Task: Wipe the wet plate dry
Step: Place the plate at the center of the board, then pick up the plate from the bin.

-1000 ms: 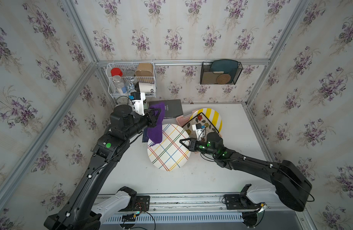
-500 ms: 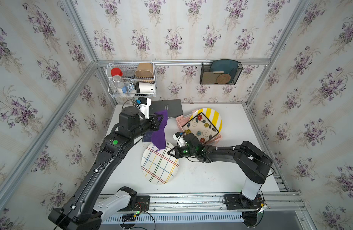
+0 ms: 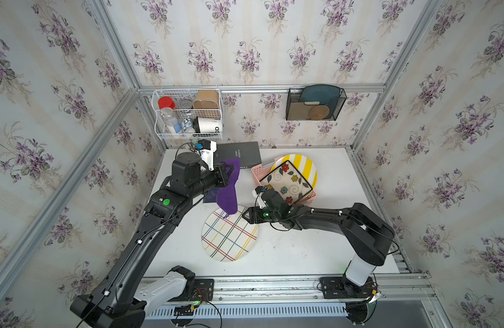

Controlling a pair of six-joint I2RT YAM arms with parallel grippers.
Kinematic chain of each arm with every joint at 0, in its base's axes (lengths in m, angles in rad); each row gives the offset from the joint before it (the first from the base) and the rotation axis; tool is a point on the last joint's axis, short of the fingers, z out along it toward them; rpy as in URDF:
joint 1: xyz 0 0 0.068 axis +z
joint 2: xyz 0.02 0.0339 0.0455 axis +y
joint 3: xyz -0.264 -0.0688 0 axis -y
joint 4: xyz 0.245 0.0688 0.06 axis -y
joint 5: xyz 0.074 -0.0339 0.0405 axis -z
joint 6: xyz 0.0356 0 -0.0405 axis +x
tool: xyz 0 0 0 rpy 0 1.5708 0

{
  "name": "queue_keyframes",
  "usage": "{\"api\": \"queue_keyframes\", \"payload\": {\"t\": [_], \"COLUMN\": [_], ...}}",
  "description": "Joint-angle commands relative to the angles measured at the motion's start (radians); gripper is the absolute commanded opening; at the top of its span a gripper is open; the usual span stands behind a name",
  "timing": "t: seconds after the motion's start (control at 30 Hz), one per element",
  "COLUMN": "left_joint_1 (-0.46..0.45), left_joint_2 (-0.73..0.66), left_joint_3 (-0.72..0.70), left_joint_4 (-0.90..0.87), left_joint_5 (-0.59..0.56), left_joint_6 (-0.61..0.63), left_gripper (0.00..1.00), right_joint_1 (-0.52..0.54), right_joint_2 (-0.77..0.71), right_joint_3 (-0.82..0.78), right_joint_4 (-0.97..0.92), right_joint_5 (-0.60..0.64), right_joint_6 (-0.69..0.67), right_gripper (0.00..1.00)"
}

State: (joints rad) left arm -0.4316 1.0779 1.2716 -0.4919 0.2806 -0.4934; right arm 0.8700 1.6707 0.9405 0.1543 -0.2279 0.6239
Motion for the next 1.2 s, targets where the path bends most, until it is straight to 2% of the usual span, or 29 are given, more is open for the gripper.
{"api": "queue_keyframes", "payload": {"t": [0.0,0.13,0.2,0.3,0.4,0.73,1.0,1.17], "left_joint_1": [0.001,0.0,-0.005,-0.025,-0.041,-0.058,-0.058,-0.058], "left_joint_2": [0.006,0.032,0.05,0.082,0.118,0.178,0.171,0.166], "left_joint_3": [-0.009,-0.034,-0.047,-0.075,-0.103,-0.101,-0.121,-0.132], "left_joint_4": [0.022,0.03,0.043,0.061,0.08,0.078,0.082,0.104], "left_joint_5": [-0.002,0.023,0.038,0.037,0.027,0.03,0.032,0.045], "left_joint_6": [0.006,-0.004,-0.011,-0.017,-0.032,-0.037,-0.041,-0.049], "left_gripper": [0.0,0.0,0.0,0.0,0.0,0.0,0.0,0.0], "right_joint_1": [-0.081,-0.271,-0.398,-0.571,-0.65,-0.664,-0.648,-0.649], "right_joint_2": [-0.096,-0.193,-0.202,-0.147,-0.062,0.138,0.18,0.218], "right_joint_3": [-0.006,0.008,0.039,0.108,0.192,0.361,0.312,0.317], "right_joint_4": [-0.038,-0.116,-0.182,-0.267,-0.345,-0.441,-0.552,-0.635], "right_joint_5": [0.003,-0.029,-0.045,-0.116,-0.114,0.054,0.017,-0.046], "right_joint_6": [-0.021,-0.086,-0.154,-0.225,-0.285,-0.368,-0.416,-0.469], "right_gripper": [0.81,0.83,0.8,0.71,0.69,0.73,0.76,0.71]}}
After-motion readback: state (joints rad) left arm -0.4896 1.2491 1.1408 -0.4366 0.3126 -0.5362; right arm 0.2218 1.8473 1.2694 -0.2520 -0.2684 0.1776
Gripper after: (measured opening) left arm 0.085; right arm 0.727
